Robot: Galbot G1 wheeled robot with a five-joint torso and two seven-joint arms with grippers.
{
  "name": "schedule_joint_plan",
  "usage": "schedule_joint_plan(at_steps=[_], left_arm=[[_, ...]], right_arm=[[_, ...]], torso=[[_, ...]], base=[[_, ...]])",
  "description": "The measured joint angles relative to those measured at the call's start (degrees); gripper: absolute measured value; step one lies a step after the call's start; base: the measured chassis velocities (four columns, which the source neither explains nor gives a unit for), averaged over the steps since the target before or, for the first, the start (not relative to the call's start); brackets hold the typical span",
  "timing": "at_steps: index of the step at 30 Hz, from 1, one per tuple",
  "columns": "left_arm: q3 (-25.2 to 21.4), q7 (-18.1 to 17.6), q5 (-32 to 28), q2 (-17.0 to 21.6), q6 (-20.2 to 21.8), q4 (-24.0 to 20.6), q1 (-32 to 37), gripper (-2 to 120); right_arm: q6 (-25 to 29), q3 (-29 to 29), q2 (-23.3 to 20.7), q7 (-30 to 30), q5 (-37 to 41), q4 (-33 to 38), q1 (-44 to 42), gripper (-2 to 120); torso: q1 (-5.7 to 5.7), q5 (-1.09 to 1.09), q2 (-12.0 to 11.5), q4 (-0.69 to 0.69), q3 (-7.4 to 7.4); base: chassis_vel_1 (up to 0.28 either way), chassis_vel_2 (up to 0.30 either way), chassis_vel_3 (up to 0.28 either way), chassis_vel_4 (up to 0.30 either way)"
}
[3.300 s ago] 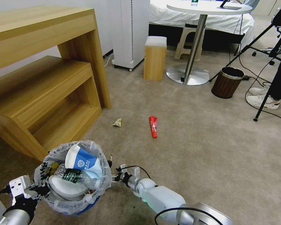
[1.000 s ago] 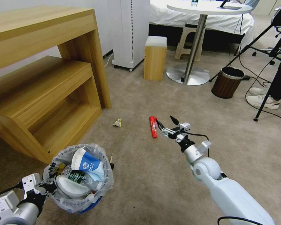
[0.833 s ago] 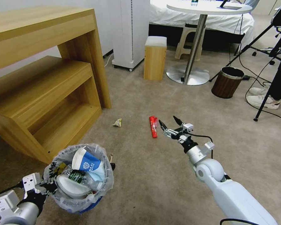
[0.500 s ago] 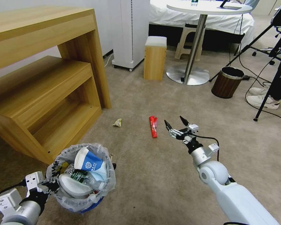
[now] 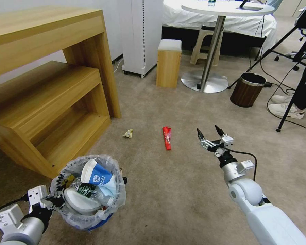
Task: Pick up the trash bin and place the garbage on the floor into it.
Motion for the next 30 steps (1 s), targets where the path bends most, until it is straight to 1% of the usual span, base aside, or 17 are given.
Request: schedule_joint_plan(at_steps=[7,10,12,13,15,18,21,22,23,25,26,27,30], left_arm=[[-0.3,-0.2,-0.5,0.6,0.0,0.2,-0.2,1],[-0.3,-0.2,-0.5,0.5,0.0,0.6,-0.2,1],[-0.3,-0.1,-0.5,0.5,0.0,0.6,-0.2,1],[-0.3,-0.1,-0.5,0.4,0.0,0.7,-0.3,1],[-0.3,-0.1,-0.5,0.4,-0.1,0.7,-0.3,1],[-0.3,-0.1,-0.4,0.4,-0.1,0.8,-0.3,1],[-0.3,-0.1,-0.4,0.3,-0.2,0.8,-0.3,1],[-0.3,-0.1,-0.4,0.2,-0.2,0.8,-0.2,1],[-0.3,-0.1,-0.4,0.2,-0.2,0.8,-0.2,1],[-0.3,-0.1,-0.4,0.2,-0.2,0.8,-0.2,1],[-0.3,-0.1,-0.4,0.1,-0.2,0.8,-0.2,1],[-0.4,-0.1,-0.4,0.1,-0.2,0.8,-0.2,1],[-0.5,-0.1,-0.4,0.1,-0.2,0.8,-0.2,1]], right_arm=[[0.2,-0.4,1.2,0.2,-0.8,-0.9,0.2,89],[1.0,-0.6,1.5,-0.4,-1.1,-1.6,0.3,82],[1.1,-0.7,1.5,-0.5,-1.1,-1.7,0.3,80],[1.4,-0.7,1.6,-0.8,-1.2,-2.0,0.4,76],[1.6,-0.8,1.7,-1.0,-1.3,-2.1,0.4,75],[2.0,-0.9,1.9,-1.4,-1.3,-2.5,0.4,75],[2.5,-1.0,2.1,-1.9,-1.3,-2.8,0.4,75],[2.9,-1.1,2.2,-2.4,-1.4,-3.0,0.5,78],[3.4,-1.6,2.2,-3.2,-1.0,-3.2,0.6,86],[3.6,-1.8,2.2,-3.3,-0.8,-3.3,0.7,86],[4.0,-2.5,2.2,-3.7,-0.4,-3.8,1.1,89],[4.2,-3.1,2.3,-4.0,-0.2,-4.2,1.4,89],[4.1,-4.1,2.5,-3.8,0.0,-4.4,1.7,89]], torso=[[0.0,0.0,0.0,0.0,0.0],[0.0,0.0,0.0,-0.01,0.0],[0.0,0.0,0.0,-0.01,0.0],[0.0,0.0,0.0,-0.01,0.0],[0.0,-0.02,0.0,-0.01,0.0],[0.0,0.0,0.0,0.0,0.01],[0.0,-0.02,0.0,0.0,0.0],[0.0,-0.01,0.0,0.0,0.0],[0.0,-0.01,0.0,0.0,0.0],[0.0,-0.03,0.0,0.0,0.0],[0.0,-0.03,0.0,0.01,0.0],[0.0,0.01,0.0,0.0,0.0],[0.0,0.0,0.0,-0.01,0.0]], base=[[0.0,0.0,0.0,0.0],[0.069,0.072,-0.08,-0.088],[0.119,0.101,-0.12,-0.138],[0.15,0.147,-0.143,-0.166],[0.167,0.161,-0.143,-0.178],[0.184,0.223,-0.187,-0.208],[0.176,0.194,-0.176,-0.186],[0.164,0.18,-0.167,-0.178],[0.141,0.135,-0.148,-0.123],[0.141,0.135,-0.123,-0.123],[0.096,0.082,-0.072,-0.061],[0.031,0.007,-0.072,-0.01],[0.01,0.002,-0.024,-0.003]])
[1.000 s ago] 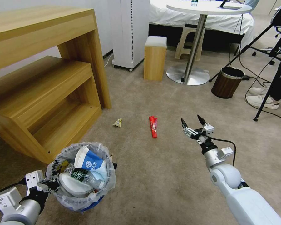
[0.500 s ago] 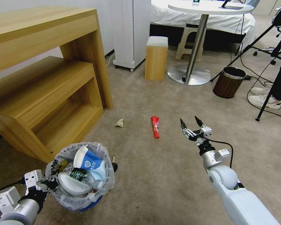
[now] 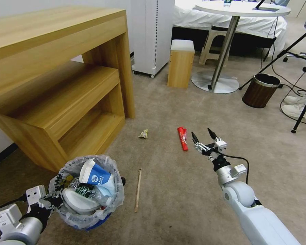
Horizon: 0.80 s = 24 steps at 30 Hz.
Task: Pick up the trash bin and place the garbage on the floor into it.
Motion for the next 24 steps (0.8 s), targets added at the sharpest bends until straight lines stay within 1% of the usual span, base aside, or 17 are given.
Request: schedule_joint_plan(at_steps=[1,6,11,14,15,16,17,18,19,21,24], left_arm=[[0.0,0.0,-0.1,0.0,0.0,-0.1,0.0,1],[-0.4,-0.3,-0.4,0.2,0.4,-0.2,0.0,1],[-0.7,-0.8,-1.1,1.0,1.7,-0.1,-0.2,1],[-0.6,-0.7,-1.1,1.1,1.8,0.0,0.0,1],[-0.6,-0.7,-1.1,1.0,1.8,0.0,0.2,1],[-0.6,-0.7,-1.1,1.0,1.8,0.0,0.2,1],[-0.5,-0.6,-1.0,0.7,1.8,-0.1,0.5,1],[-0.2,-0.3,-0.5,0.1,1.6,-0.2,0.8,1],[-0.2,-0.3,-0.5,0.1,1.6,-0.2,0.8,1],[0.0,-0.3,-0.1,-0.2,1.3,-0.1,0.9,1],[0.1,-0.2,0.1,-0.6,1.2,0.1,0.9,1]], right_arm=[[0.0,-0.4,0.2,0.0,-0.1,-0.3,0.2,87],[-0.1,-1.4,0.2,-0.2,-0.4,-1.2,0.7,87],[-1.2,-3.0,-0.3,-0.4,0.2,-1.9,1.2,88],[-2.3,-4.2,-0.6,-0.4,1.2,-2.0,1.4,89],[-3.5,-5.6,-0.6,-0.4,2.7,-2.3,1.9,93],[-3.5,-5.6,-0.6,-0.4,2.7,-2.3,1.9,93],[-4.9,-7.5,-0.3,-0.2,5.9,-3.3,3.0,96],[-9.2,-11.8,0.7,0.9,14.5,-5.3,5.8,100],[-9.2,-11.8,0.7,0.9,14.5,-5.3,5.8,100],[-11.9,-15.2,1.0,-0.1,18.0,-8.3,8.4,100],[-13.4,-17.4,1.3,-1.0,20.7,-10.0,9.9,100]], torso=[[0.0,0.0,0.0,0.0,0.0],[0.0,0.0,0.0,-0.01,0.0],[0.0,0.0,0.0,0.0,0.0],[0.0,-0.02,0.0,-0.01,0.0],[0.0,-0.02,0.0,-0.01,0.0],[0.0,-0.02,0.0,-0.01,0.0],[0.0,-0.02,0.0,-0.01,0.0],[0.0,0.0,0.0,0.02,0.0],[0.0,0.0,0.0,0.02,0.0],[0.0,0.0,0.0,0.01,0.0],[0.0,-0.01,0.0,0.0,0.0]], base=[[0.0,0.0,0.0,0.0],[0.0,0.0,0.0,0.0],[0.0,0.0,0.0,0.0],[0.0,0.0,0.0,0.0],[0.0,0.0,0.0,0.0],[0.0,0.0,0.0,0.0],[0.0,0.0,0.0,0.0],[0.0,0.0,0.0,0.0],[0.0,0.0,0.0,0.0],[0.0,0.0,0.0,0.0],[0.0,0.0,0.0,0.0]])
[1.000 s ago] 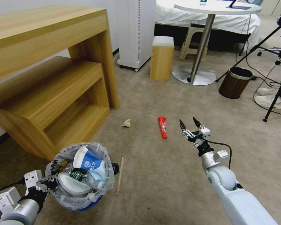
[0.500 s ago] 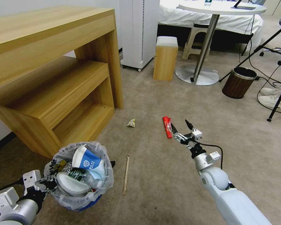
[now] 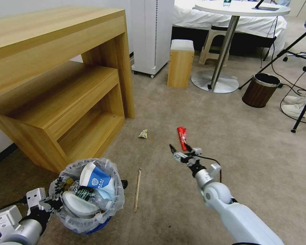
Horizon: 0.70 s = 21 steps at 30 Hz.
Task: Pick up the trash bin and place the garbage on the floor into it.
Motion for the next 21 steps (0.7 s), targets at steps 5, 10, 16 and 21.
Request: schedule_joint_plan(at_steps=[5,10,16,21], left_arm=[[0.6,0.2,0.4,-0.2,-0.2,0.9,-0.5,1],[0.9,0.2,0.6,0.0,-0.5,2.0,-1.0,1],[1.1,0.3,0.9,-0.3,-0.7,2.5,-1.1,1],[0.9,0.5,1.2,-0.4,-1.0,2.6,-0.5,1]], right_arm=[[-6.0,-4.3,1.3,-1.3,6.9,-4.1,3.6,100],[-12.5,-6.2,2.3,-0.6,10.5,-7.0,5.4,100],[-18.0,-8.0,4.5,3.1,9.6,-9.3,6.0,100],[-22.5,-8.6,8.3,7.0,8.9,-11.5,7.2,100]], torso=[[0.0,0.0,0.0,0.02,0.0],[0.0,0.0,0.0,0.0,0.0],[0.0,0.01,0.0,0.0,0.0],[0.0,0.01,0.0,0.0,0.0]], base=[[0.0,0.0,0.0,0.0],[0.0,0.0,0.0,0.0],[0.0,0.0,0.0,0.0],[0.0,0.0,0.0,0.0]])
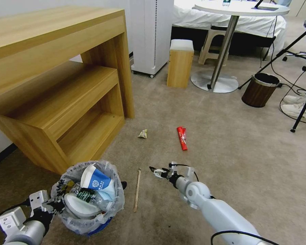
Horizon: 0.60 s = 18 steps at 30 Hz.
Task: Pick up the trash bin and place the garbage on the floor into it.
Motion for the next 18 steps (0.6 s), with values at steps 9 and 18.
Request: schedule_joint_plan(at_steps=[9,18], left_arm=[[-0.3,0.1,0.3,-0.4,-0.1,-0.4,0.9,1],[-0.8,0.2,0.6,-1.4,-0.7,-1.4,1.9,1]], right_arm=[[-4.0,-1.1,4.0,4.7,-1.4,-2.8,1.3,100],[-4.2,-4.5,11.6,7.0,-7.8,-12.8,3.4,97]], torso=[[0.0,-0.01,0.0,0.01,0.0],[0.0,0.0,0.0,0.0,0.0]], base=[[0.0,0.0,0.0,0.0],[0.0,0.0,0.0,0.0]])
